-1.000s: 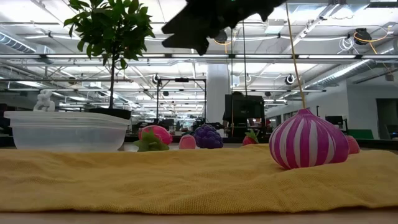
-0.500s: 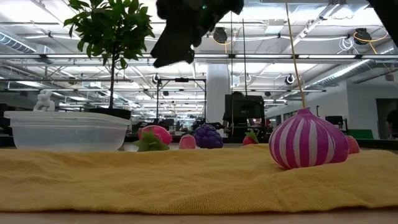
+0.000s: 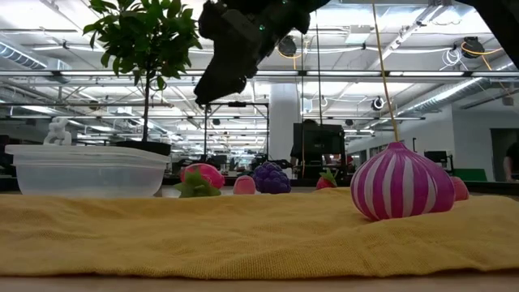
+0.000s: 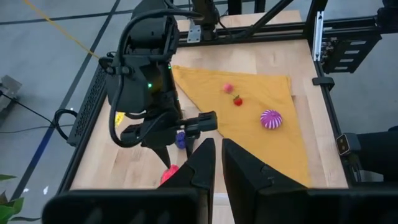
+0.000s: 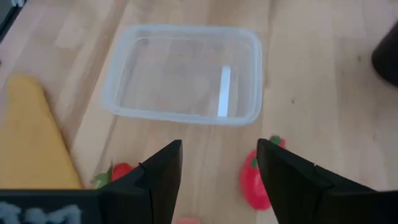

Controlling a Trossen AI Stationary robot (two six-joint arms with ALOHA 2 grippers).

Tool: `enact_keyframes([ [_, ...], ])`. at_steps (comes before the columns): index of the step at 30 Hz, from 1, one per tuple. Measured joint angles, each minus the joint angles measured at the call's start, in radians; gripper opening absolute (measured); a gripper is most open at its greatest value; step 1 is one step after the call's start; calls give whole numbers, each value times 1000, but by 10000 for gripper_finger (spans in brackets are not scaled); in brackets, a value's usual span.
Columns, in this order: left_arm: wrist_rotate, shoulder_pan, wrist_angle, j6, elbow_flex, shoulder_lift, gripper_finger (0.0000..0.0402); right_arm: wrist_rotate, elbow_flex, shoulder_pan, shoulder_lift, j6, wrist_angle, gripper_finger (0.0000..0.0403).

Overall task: Pick and placing Produce into tupperware
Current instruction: Put the pink dragon fruit into the transparent bin

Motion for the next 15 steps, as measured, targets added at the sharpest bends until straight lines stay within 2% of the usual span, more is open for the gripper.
enact_keyframes([
  [9,12,0,0,13,0,0,35,2,-1,26,67,-22,108,260],
  [15,25,0,0,13,0,2,35,10,-1,24,115,11,106,283],
])
